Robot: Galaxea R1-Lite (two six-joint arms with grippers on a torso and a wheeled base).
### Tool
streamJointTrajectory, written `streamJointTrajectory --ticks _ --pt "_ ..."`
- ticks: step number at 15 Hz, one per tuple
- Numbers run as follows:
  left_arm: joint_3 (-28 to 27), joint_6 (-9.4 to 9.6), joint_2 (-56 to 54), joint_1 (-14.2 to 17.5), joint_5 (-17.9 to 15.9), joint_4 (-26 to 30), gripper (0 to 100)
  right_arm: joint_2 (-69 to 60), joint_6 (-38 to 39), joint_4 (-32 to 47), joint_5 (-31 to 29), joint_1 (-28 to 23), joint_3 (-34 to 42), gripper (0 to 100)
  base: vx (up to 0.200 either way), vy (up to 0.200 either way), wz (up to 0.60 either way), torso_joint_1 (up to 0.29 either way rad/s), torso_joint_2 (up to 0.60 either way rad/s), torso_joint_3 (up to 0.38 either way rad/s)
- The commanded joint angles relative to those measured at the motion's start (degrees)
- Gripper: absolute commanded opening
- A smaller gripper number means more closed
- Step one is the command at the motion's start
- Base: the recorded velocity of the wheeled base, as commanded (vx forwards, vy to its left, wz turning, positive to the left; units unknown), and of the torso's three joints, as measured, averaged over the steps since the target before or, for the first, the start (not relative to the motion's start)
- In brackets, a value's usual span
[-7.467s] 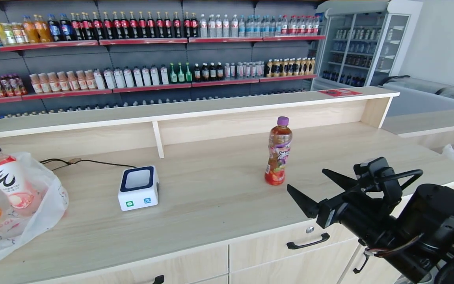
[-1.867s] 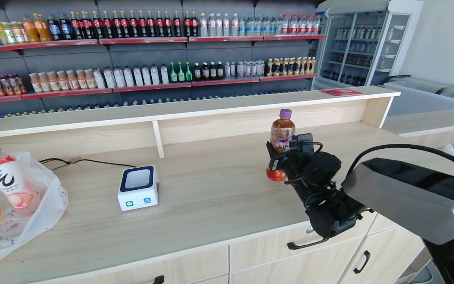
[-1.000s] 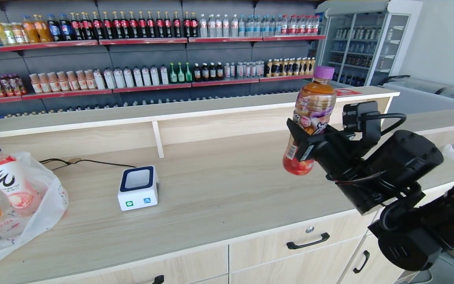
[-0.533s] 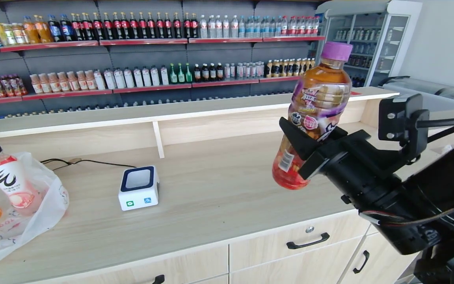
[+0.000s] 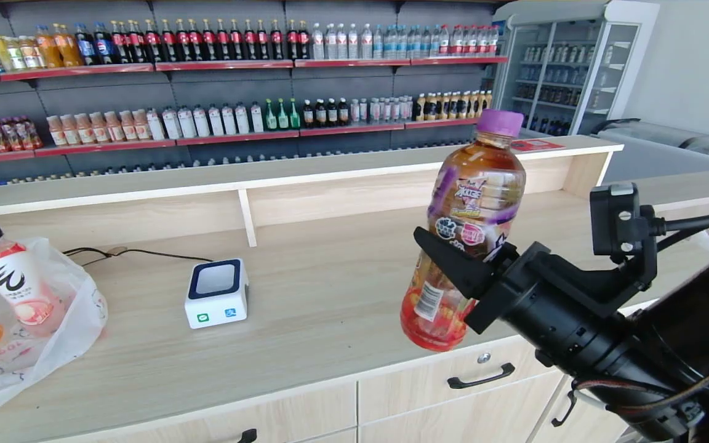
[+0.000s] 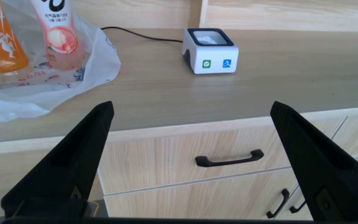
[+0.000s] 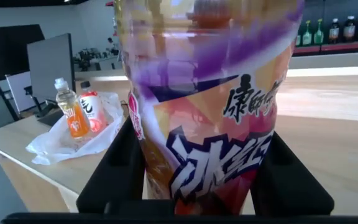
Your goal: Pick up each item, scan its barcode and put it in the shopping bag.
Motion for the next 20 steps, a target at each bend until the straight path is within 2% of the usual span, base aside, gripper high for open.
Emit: streamJointTrajectory --ticks 1,3,6,9,12,13,16,20 --pt "0.0 0.0 -0.02 0.04 0.01 -0.05 100 -0.41 0.9 -0.08 0.03 2.51 0.24 0 0.0 0.0 0.0 0.0 0.0 0.0" --pt "0.0 0.0 -0.02 0.04 0.01 -0.05 100 -1.72 3.27 -0.08 0.38 6.03 -0.29 0 0.0 0.0 0.0 0.0 0.0 0.0" --pt "0.0 0.0 -0.02 0.04 0.01 -0.05 100 -3.66 6.7 -0.08 8.2 6.2 0.5 0 0.0 0.0 0.0 0.0 0.0 0.0" --pt "0.0 0.0 -0.02 -0.05 0.01 -0.05 100 -6.65 11.8 -0.08 8.56 6.64 1.29 0 0.0 0.0 0.0 0.0 0.0 0.0" --pt "0.0 0.0 -0.02 -0.05 0.01 0.04 100 -7.7 15.58 -0.08 8.47 8.05 -1.52 0 0.0 0.0 0.0 0.0 0.0 0.0" --pt "0.0 0.0 -0.02 -0.05 0.01 -0.05 100 -7.61 15.75 -0.08 8.47 8.4 -1.52 0 0.0 0.0 0.0 0.0 0.0 0.0" --pt "0.0 0.0 0.06 0.04 0.01 -0.05 100 -7.88 16.19 -0.08 8.38 13.76 -1.87 0 0.0 0.0 0.0 0.0 0.0 0.0" --pt "0.0 0.0 -0.02 0.04 0.01 0.04 100 -7.79 17.16 -0.08 8.38 13.85 -5.48 0 0.0 0.0 0.0 0.0 0.0 0.0"
